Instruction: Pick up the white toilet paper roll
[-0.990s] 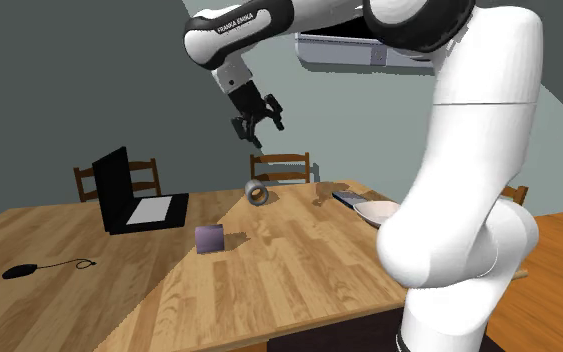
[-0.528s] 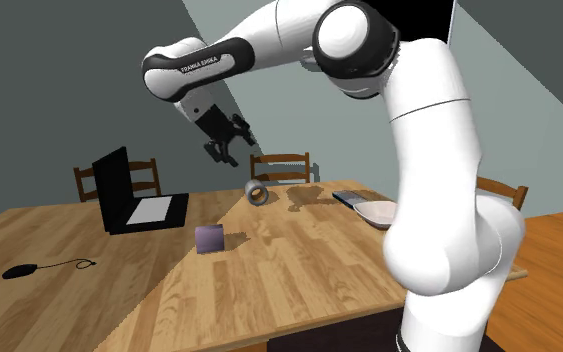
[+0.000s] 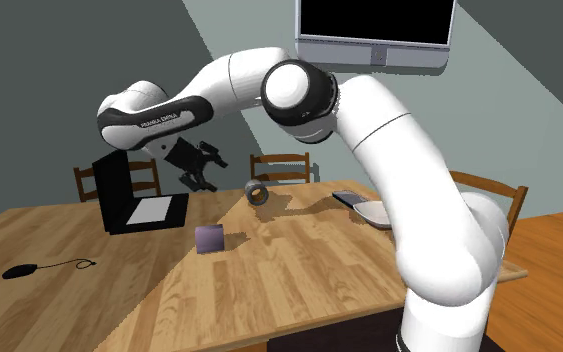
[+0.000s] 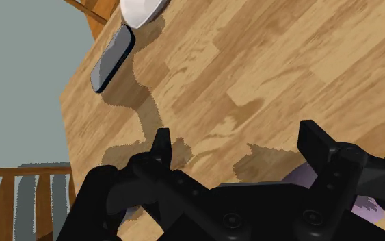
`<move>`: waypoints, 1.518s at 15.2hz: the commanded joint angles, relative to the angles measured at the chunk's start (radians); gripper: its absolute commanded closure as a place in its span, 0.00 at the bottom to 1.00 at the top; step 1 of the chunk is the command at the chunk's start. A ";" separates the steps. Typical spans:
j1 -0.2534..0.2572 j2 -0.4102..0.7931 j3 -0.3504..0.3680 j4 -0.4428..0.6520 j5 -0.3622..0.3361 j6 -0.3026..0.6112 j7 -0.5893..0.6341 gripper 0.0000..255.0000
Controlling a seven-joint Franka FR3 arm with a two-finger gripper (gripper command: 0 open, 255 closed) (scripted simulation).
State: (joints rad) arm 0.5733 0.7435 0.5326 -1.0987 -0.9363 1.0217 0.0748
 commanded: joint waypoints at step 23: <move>0.335 0.544 -0.134 0.462 -0.244 -0.064 -0.283 1.00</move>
State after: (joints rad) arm 0.9085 1.2839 0.3977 -0.6349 -1.1828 0.9457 -0.2088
